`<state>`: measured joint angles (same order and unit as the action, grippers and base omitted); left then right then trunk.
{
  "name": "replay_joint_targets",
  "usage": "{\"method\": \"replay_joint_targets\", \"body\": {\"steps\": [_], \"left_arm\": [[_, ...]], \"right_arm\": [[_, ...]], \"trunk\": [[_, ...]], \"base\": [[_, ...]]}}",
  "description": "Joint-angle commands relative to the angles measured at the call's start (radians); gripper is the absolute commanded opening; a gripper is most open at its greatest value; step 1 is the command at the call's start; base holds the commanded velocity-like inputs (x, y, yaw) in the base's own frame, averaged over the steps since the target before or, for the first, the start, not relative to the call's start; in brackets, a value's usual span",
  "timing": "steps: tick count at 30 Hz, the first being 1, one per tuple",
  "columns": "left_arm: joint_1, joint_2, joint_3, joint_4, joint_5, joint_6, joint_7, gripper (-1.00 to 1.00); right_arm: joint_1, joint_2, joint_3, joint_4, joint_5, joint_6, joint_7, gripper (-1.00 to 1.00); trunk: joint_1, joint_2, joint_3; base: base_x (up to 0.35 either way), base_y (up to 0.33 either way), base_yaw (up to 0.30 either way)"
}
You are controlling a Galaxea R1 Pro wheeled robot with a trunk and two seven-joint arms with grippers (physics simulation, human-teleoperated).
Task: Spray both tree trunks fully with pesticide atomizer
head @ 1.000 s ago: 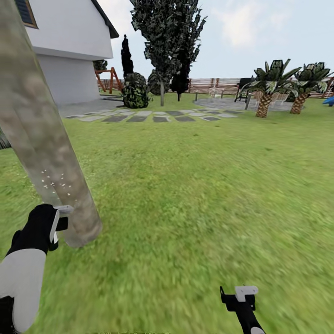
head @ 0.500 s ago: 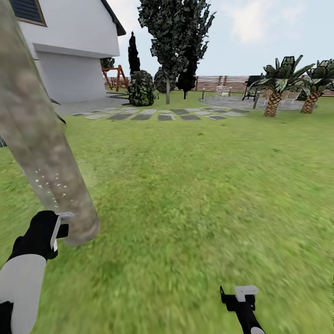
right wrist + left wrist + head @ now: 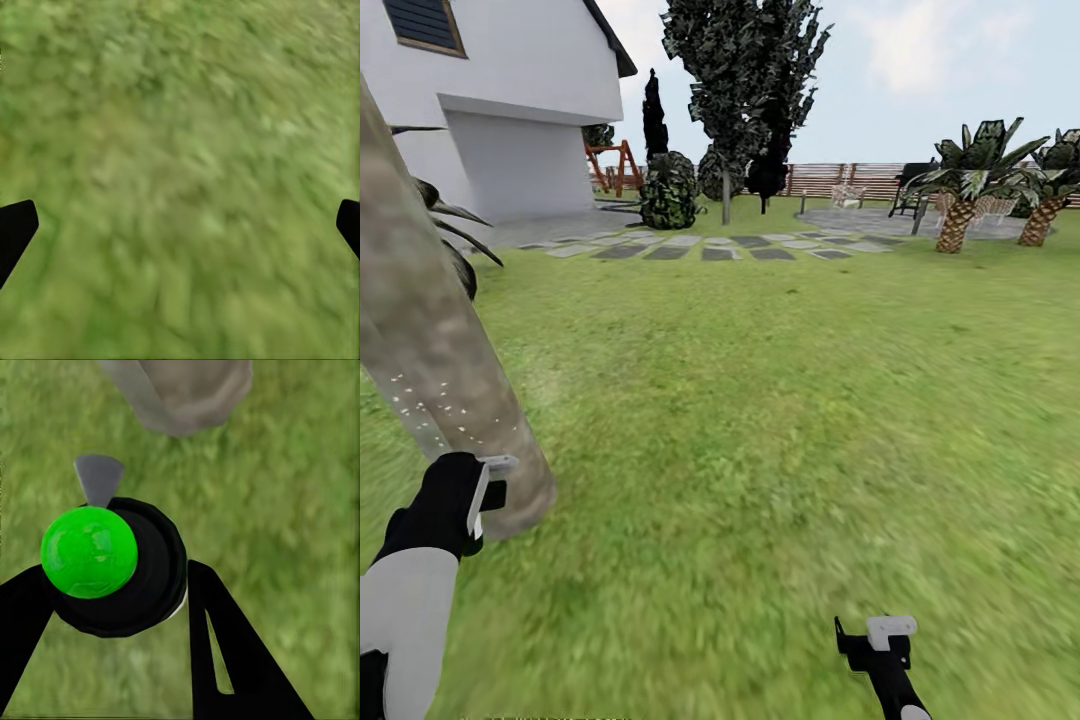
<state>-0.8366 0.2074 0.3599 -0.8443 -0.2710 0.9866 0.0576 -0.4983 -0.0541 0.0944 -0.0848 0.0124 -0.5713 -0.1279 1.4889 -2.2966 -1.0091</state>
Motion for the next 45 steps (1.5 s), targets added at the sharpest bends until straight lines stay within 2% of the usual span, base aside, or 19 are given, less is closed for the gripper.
{"method": "replay_joint_targets", "body": {"steps": [1, 7, 20, 34, 39, 40, 42, 45], "left_arm": [[-0.001, 0.000, 0.001, -0.001, 0.004, 0.004, 0.006, -1.00], [-0.001, 0.000, 0.004, -0.003, 0.004, 0.004, 0.007, -1.00], [-0.001, 0.000, 0.000, -0.005, 0.003, 0.004, 0.011, -1.00], [-0.006, -0.001, -0.003, -0.020, 0.001, 0.005, 0.011, -1.00], [-0.021, -0.007, -0.008, -0.019, 0.001, 0.009, 0.011, -1.00], [-0.032, -0.008, -0.008, -0.019, 0.000, 0.011, 0.011, -1.00], [-0.090, -0.012, -0.009, -0.016, -0.002, 0.017, 0.014, -1.00], [-0.110, -0.010, -0.012, -0.015, -0.002, 0.018, 0.014, -1.00]], "right_arm": [[0.000, 0.000, 0.008, 0.000, 0.001, -0.001, -0.009, 1.00], [0.000, -0.001, 0.008, 0.000, 0.001, -0.001, -0.009, 1.00], [0.000, -0.001, 0.008, 0.000, 0.001, -0.001, -0.009, 1.00], [0.000, 0.000, 0.008, 0.000, 0.001, -0.001, -0.009, 1.00], [0.000, 0.000, 0.008, 0.000, 0.001, -0.001, -0.009, 1.00], [0.000, 0.000, 0.008, 0.000, 0.001, -0.001, -0.009, 1.00], [0.000, 0.000, 0.008, 0.000, 0.001, -0.001, -0.009, 1.00], [0.000, 0.000, 0.008, 0.000, 0.001, -0.001, -0.009, 1.00]], "trunk": [[0.000, 0.000, -0.001], [0.000, 0.000, -0.001], [0.000, 0.000, -0.001], [0.000, 0.000, -0.004], [0.000, 0.000, -0.006], [0.000, 0.000, -0.006], [0.000, 0.000, -0.007], [0.000, 0.000, -0.007]], "base": [[0.020, -0.271, 0.253], [0.002, -0.274, 0.256], [0.138, -0.264, 0.023], [0.160, -0.227, 0.260], [0.014, -0.012, 0.276], [0.001, -0.001, 0.276], [0.000, 0.000, 0.164], [0.000, 0.000, 0.027]]}}
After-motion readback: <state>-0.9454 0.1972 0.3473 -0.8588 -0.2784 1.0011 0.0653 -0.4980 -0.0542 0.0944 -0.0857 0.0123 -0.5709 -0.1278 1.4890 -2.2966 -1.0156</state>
